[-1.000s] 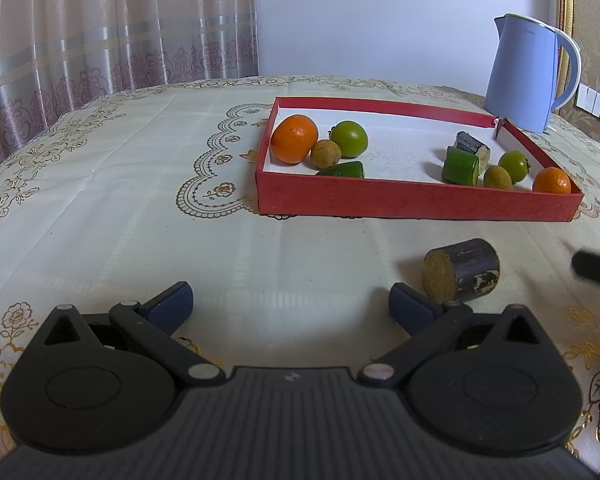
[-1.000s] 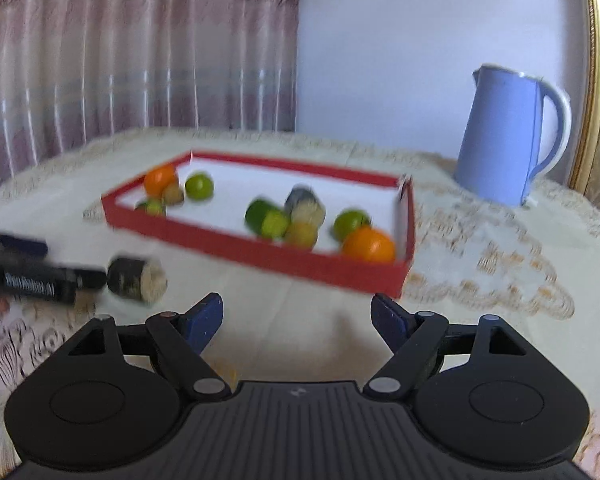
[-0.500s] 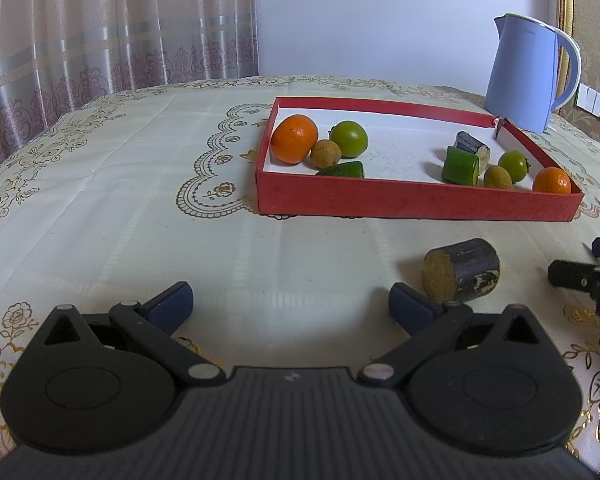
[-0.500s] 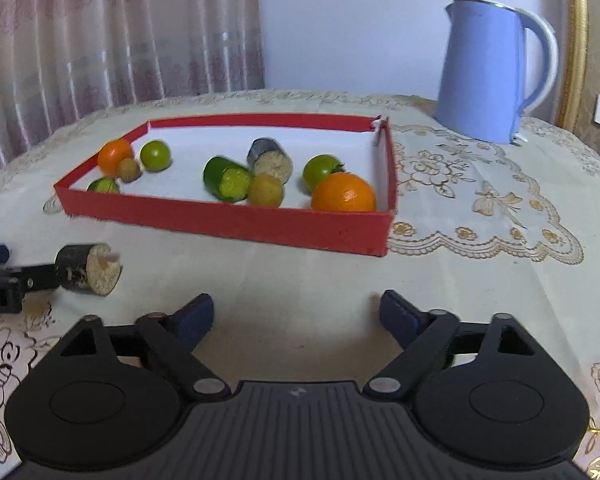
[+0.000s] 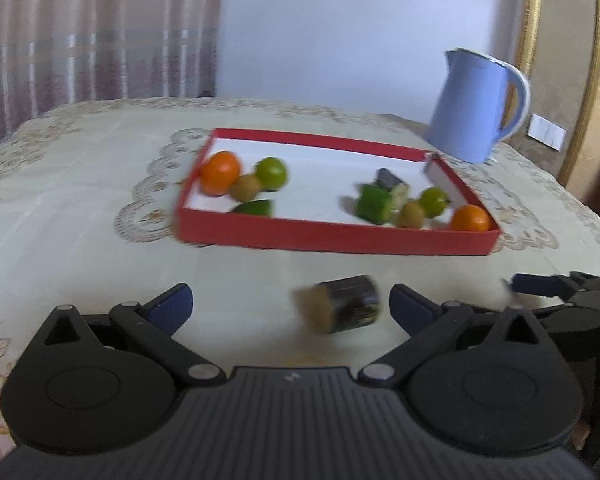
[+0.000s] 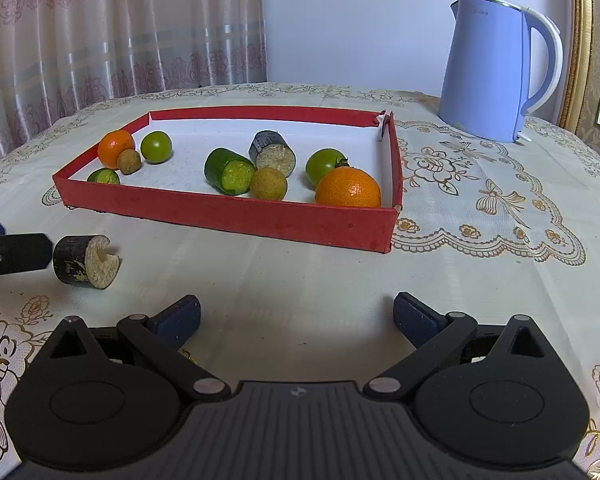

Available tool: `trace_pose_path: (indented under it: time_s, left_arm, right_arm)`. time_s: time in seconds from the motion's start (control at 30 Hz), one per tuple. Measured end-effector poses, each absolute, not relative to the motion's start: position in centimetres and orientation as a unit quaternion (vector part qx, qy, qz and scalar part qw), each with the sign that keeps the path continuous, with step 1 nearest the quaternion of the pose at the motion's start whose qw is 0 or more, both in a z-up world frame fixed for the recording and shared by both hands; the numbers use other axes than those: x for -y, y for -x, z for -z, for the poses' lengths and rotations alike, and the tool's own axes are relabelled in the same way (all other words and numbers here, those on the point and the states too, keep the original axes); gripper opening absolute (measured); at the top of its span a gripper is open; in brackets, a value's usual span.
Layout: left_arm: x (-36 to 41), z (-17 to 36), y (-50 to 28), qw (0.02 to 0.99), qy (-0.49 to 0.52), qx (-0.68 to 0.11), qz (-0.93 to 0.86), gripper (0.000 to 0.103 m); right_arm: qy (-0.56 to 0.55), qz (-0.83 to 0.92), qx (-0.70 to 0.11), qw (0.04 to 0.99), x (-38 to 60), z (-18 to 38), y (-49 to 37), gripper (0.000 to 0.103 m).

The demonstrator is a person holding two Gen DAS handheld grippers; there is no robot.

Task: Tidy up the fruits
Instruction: 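Lower the left gripper and close it on the dark cylindrical piece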

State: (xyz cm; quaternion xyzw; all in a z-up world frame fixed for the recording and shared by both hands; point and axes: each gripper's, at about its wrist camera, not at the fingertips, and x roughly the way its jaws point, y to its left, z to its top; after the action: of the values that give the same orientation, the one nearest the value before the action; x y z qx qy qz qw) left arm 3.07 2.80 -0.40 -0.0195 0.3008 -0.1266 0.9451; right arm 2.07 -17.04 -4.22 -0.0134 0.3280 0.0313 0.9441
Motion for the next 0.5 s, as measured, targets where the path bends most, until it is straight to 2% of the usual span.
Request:
trace_pose_path:
  time_s: [0.33,0.4,0.47,0.5]
  left_arm:
    - [-0.5,2.0,-4.6,0.939,0.031,-0.328,0.098,0.103]
    - [-0.2,2.2,-5.0,0.939,0.021,-0.331,0.09,0.098]
    - [-0.1,2.4,-5.2,0.938,0.017,-0.336,0.086,0.086]
    - [0.0,2.5,-5.3,0.938,0.014,-0.337,0.084,0.085]
  right_arm:
    - [0.014,-0.031,-0.328,0.944,17.0,4.2,-2.1,0.103]
    - [0.014,-0.031,-0.328,0.944,17.0,4.2,-2.1,0.103]
    - [0.014,-0.031,-0.328,0.944,17.0,4.2,-2.1,0.103]
    - [0.013,-0.031,-0.328,0.944,17.0,4.2,-2.1,0.103]
